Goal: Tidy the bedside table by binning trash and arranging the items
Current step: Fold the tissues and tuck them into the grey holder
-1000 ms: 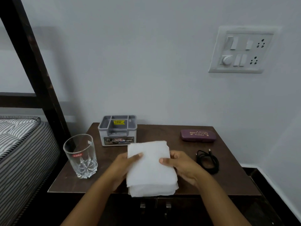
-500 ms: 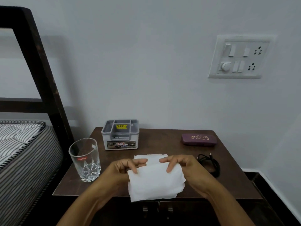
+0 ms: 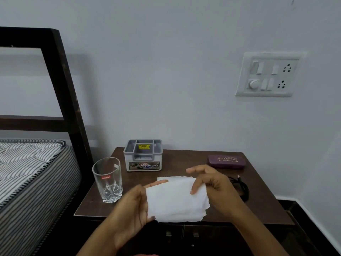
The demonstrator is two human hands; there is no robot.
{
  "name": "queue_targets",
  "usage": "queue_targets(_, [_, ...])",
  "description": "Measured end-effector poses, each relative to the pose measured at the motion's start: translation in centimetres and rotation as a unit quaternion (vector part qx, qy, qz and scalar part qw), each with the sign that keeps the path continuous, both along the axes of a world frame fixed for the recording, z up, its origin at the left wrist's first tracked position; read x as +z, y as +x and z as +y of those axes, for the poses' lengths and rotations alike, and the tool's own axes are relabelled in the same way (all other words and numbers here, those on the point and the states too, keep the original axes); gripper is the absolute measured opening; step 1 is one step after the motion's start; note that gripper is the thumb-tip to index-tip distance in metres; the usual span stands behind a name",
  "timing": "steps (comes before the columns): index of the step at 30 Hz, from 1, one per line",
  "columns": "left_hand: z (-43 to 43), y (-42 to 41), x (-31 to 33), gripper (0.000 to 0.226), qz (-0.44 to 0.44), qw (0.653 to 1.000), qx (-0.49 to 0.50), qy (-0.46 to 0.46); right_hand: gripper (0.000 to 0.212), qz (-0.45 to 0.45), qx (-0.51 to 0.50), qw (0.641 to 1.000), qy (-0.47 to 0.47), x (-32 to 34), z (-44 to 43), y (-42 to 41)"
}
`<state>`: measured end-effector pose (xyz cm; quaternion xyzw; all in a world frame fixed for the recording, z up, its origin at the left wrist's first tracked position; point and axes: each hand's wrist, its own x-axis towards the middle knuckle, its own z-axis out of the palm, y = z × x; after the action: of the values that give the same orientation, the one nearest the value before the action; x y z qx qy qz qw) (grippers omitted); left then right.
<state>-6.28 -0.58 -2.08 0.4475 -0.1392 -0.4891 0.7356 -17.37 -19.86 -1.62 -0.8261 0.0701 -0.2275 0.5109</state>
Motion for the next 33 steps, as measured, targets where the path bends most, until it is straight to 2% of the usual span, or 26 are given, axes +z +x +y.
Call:
queue_targets(3, [0.0, 0.0, 0.4, 0.051, 0.017, 1.0, 0.013, 0.008, 0.053, -0.003, -0.01, 0.999, -0.036, 0.3, 0.3, 0.0])
queue_targets(4, [0.0, 0.0, 0.4, 0.054, -0.001, 1.0, 0.021, 0.024, 0.053, -0.003, -0.013, 0.999, -0.048, 0.3, 0.3, 0.1])
queue_targets(7, [-0.5, -0.2, 0.6, 0.041, -0.077, 0.993, 0.066, 0.058, 0.05, -0.013, -0.012, 0.998, -0.058, 0.7, 0.7, 0.1])
queue_targets(9, [-0.9, -0.4, 0.6, 0.043, -0.096, 0.99, 0.088, 0.058, 0.046, -0.042, -0.02, 0.999, -0.001, 0.8, 0.7, 0.0])
queue_targets(10, [-1.0, -0.4, 0.7, 0.044, -0.1, 0.989, 0.099, 0.054, 0.045, -0.063, -0.036, 0.995, 0.07, 0.7, 0.5, -0.2])
queue_targets(11, [-1.2, -0.3, 0.8, 0.043, -0.099, 0.988, 0.108, 0.041, 0.045, -0.076, -0.057, 0.977, 0.191, 0.2, 0.4, -0.4])
queue_targets(12, [-1.4, -0.3, 0.9, 0.041, -0.094, 0.988, 0.117, 0.024, 0.042, -0.085, -0.064, 0.932, 0.346, -0.2, 0.8, -0.4])
queue_targets(13, [-1.7, -0.4, 1.1, 0.038, -0.083, 0.989, 0.124, -0.002, 0.05, -0.078, -0.051, 0.869, 0.487, -1.3, 1.3, -0.4])
queue_targets(14, [-2.0, -0.4, 1.2, 0.034, -0.068, 0.988, 0.133, -0.031, 0.076, -0.046, -0.036, 0.812, 0.581, -2.4, 2.2, -0.2])
queue_targets(15, [-2.4, -0.3, 1.0, 0.032, -0.051, 0.987, 0.143, -0.055, 0.097, 0.008, -0.007, 0.771, 0.637, -3.5, 3.6, 0.2])
queue_targets(16, [-2.8, -0.2, 0.6, 0.03, -0.042, 0.985, 0.15, -0.069, 0.121, 0.054, 0.008, 0.75, 0.659, -4.2, 5.3, 0.7])
queue_targets(17, [-3.2, -0.2, 0.2, 0.03, -0.045, 0.984, 0.156, -0.068, 0.115, 0.075, 0.041, 0.746, 0.661, -4.9, 6.5, 1.1])
queue_targets(18, [-3.6, -0.1, -0.2, 0.031, -0.058, 0.984, 0.161, -0.056, 0.096, 0.07, 0.054, 0.73, 0.678, -4.7, 7.8, 1.9])
queue_targets(19, [-4.0, 0.0, -0.7, 0.034, -0.071, 0.982, 0.169, -0.039, 0.108, 0.051, 0.042, 0.736, 0.674, -4.8, 8.1, 2.8])
queue_targets(20, [-4.3, 0.1, -1.1, 0.036, -0.079, 0.98, 0.182, -0.024, 0.1, 0.008, 0.031, 0.726, 0.687, -4.6, 8.0, 3.5])
queue_targets(21, [-4.6, 0.3, -1.5, 0.038, -0.083, 0.977, 0.195, -0.016, 0.091, -0.045, 0.018, 0.731, 0.68, -4.5, 7.3, 4.4])
queue_targets(23, [-4.8, 1.2, -1.8, 0.039, -0.086, 0.975, 0.203, -0.011, 0.083, -0.104, 0.014, 0.769, 0.631, -2.9, 6.0, 6.1])
queue_targets(25, [-4.6, 2.7, -1.2, 0.039, -0.116, 0.976, 0.187, 0.007, 0.068, -0.109, -0.021, 0.807, 0.58, -1.9, 4.3, 8.0])
queue_targets(27, [-4.5, 5.4, 0.8, 0.038, -0.197, 0.964, 0.169, 0.051, 0.053, -0.083, -0.041, 0.864, 0.495, -0.6, 2.5, 10.0])
queue_targets(30, [-5.4, 10.8, 4.7, 0.021, -0.336, 0.928, 0.124, 0.102, 0.037, -0.036, -0.045, 0.949, 0.311, 2.7, 0.5, 13.1])
queue_targets(33, [-7.1, 16.1, 7.8, 0.008, -0.467, 0.861, 0.115, 0.166, 0.036, -0.036, -0.019, 0.976, 0.214, 5.5, -0.7, 17.1])
